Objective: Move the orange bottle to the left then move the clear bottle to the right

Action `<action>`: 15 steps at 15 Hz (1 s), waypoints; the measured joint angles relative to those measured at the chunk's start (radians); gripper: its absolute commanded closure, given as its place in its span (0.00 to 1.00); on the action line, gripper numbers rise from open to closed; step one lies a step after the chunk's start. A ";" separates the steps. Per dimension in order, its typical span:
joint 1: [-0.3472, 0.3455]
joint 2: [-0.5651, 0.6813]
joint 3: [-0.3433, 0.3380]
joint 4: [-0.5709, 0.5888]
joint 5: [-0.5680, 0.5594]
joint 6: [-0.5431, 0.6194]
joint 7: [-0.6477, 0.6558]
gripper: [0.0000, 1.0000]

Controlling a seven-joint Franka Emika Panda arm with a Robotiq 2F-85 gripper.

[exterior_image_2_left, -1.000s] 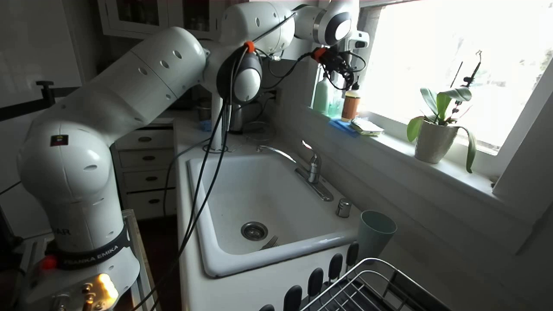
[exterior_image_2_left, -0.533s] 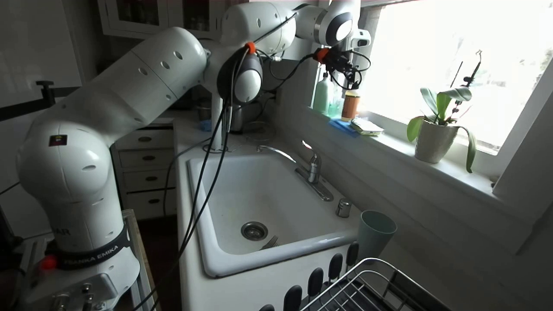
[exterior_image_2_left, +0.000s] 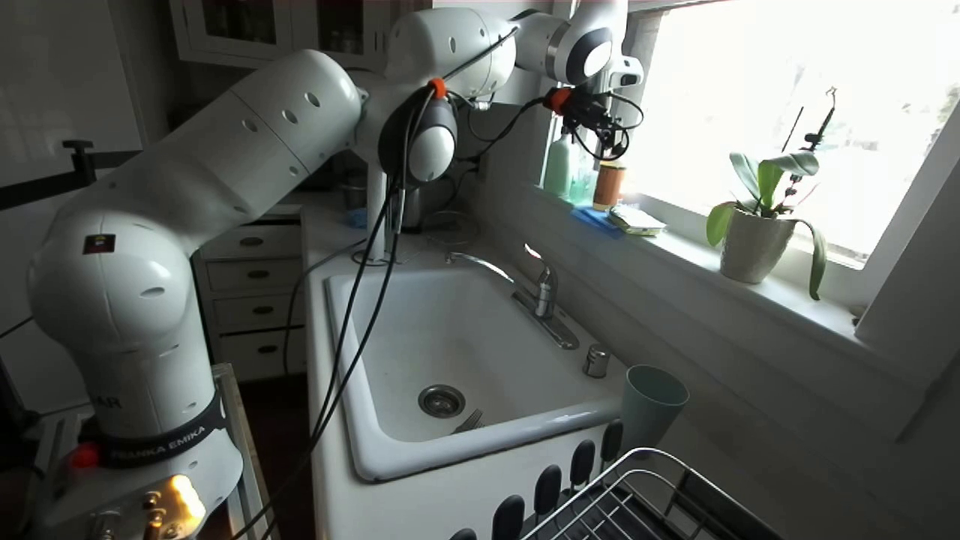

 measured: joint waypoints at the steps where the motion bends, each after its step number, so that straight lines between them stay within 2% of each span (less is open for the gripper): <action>1: -0.001 0.001 0.004 0.000 0.001 0.000 -0.006 0.41; 4: -0.008 0.002 0.019 0.000 0.001 0.000 -0.028 0.65; 8: -0.014 0.005 0.033 -0.002 0.002 -0.006 -0.045 0.91; 9: -0.015 0.005 0.034 -0.003 0.002 -0.006 -0.049 0.95; 15: -0.022 0.005 0.045 -0.004 0.002 -0.009 -0.072 0.92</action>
